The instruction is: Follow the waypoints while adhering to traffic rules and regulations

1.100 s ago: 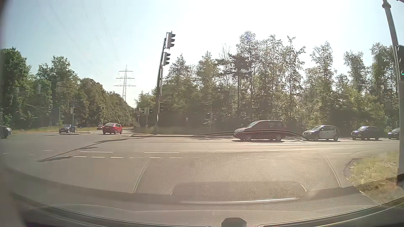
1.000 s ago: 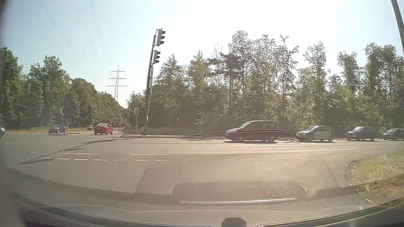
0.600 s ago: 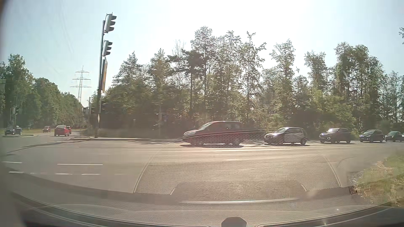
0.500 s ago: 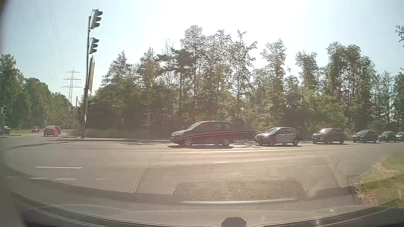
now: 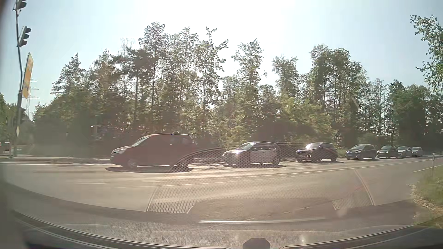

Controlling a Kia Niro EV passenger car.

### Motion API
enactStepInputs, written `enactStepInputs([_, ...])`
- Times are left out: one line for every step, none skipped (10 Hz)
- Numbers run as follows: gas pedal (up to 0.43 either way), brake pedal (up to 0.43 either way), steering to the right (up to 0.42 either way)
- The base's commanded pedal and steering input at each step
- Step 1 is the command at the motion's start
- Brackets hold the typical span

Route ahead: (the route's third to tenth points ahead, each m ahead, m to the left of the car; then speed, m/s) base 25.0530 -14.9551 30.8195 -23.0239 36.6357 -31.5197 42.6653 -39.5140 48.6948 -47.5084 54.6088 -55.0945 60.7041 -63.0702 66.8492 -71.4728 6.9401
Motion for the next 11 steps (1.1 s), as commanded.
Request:
enactStepInputs([0.118,0.030,0.272])
enactStepInputs([0.138,0.030,0.273])
enactStepInputs([0.177,0.030,0.273])
enactStepInputs([0.189,0.030,0.272])
enactStepInputs([0.197,0.030,0.272])
enactStepInputs([0.197,0.030,0.271])
enactStepInputs([0.197,0.030,0.266])
enactStepInputs([0.197,0.030,0.255])
enactStepInputs([0.220,0.030,0.242])
enactStepInputs([0.220,0.030,0.226])
enactStepInputs([0.228,0.030,0.217])
